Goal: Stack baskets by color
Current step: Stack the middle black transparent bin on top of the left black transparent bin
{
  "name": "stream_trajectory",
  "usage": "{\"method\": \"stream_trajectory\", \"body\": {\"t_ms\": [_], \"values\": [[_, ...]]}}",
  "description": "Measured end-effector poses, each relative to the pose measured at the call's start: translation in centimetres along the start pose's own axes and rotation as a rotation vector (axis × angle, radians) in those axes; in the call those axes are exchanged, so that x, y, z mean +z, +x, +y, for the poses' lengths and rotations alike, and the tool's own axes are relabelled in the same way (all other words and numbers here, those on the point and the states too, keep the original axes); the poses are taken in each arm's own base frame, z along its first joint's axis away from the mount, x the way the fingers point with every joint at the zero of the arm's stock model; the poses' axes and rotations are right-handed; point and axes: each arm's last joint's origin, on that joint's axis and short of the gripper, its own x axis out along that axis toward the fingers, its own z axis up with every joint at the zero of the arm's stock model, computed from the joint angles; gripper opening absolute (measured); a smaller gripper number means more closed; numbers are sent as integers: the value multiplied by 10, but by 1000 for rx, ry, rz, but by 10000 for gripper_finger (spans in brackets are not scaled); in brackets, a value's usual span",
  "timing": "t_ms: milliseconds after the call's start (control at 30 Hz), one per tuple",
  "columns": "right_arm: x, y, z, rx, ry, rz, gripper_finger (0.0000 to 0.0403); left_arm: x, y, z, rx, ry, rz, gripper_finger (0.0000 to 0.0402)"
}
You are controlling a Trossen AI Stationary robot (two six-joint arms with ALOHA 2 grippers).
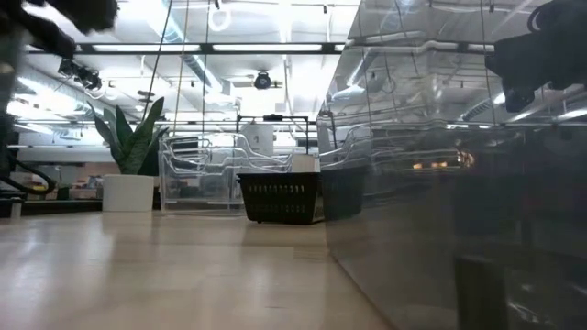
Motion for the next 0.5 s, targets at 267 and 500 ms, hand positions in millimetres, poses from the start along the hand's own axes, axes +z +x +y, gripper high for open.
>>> {"method": "stream_trajectory", "body": {"t_ms": [267, 500], "values": [[0, 0, 0, 0, 0, 0, 119, 17, 21, 31, 21, -49, 27, 6], [0, 0, 0, 0, 0, 0, 119, 35, 21, 61, 25, -114, 29, 8]]}}
